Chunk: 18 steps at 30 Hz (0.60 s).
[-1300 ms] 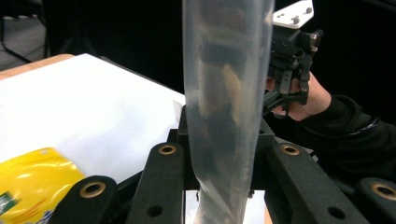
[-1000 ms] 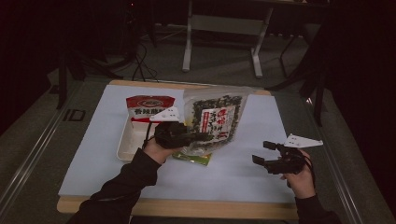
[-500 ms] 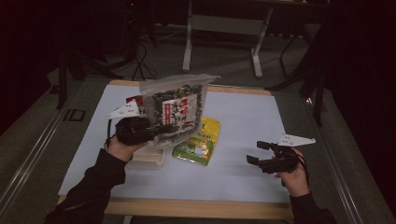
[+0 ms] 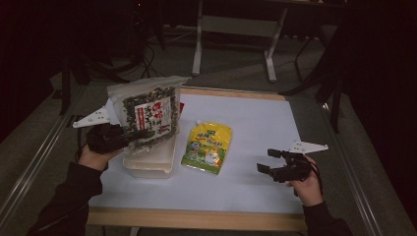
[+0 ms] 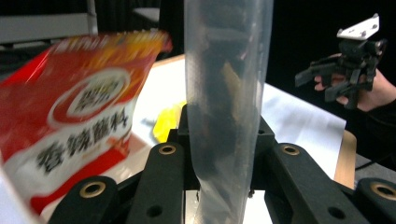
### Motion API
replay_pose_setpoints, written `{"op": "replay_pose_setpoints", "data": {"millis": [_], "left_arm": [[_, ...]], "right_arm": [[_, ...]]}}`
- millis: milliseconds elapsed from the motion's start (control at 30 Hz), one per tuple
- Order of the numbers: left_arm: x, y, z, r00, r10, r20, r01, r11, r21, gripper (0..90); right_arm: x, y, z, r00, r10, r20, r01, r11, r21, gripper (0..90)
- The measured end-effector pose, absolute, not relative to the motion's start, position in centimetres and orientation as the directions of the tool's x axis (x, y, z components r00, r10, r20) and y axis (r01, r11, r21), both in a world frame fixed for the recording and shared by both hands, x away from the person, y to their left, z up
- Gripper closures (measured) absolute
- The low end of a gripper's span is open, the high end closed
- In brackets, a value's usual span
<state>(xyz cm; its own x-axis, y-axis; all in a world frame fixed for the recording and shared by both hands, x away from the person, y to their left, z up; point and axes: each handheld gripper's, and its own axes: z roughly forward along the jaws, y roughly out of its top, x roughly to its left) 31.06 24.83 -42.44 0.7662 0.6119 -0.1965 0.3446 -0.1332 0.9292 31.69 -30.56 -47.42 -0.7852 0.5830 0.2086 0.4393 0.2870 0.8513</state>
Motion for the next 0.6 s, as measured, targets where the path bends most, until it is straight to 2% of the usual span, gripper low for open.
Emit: {"op": "replay_pose_setpoints", "data": {"millis": [267, 600], "left_arm": [[32.0, 25.5, -44.3, 0.736, 0.642, -0.215, 0.397, -0.153, 0.905, 76.3], [33.7, 24.6, -45.6, 0.738, 0.644, -0.201, 0.408, -0.189, 0.893, 76.3]], "right_arm": [[31.8, -30.3, -47.8, -0.789, 0.578, 0.210, 0.443, 0.297, 0.846, 15.7], [31.7, -30.4, -47.8, -0.788, 0.578, 0.211, 0.446, 0.299, 0.844, 15.7]]}}
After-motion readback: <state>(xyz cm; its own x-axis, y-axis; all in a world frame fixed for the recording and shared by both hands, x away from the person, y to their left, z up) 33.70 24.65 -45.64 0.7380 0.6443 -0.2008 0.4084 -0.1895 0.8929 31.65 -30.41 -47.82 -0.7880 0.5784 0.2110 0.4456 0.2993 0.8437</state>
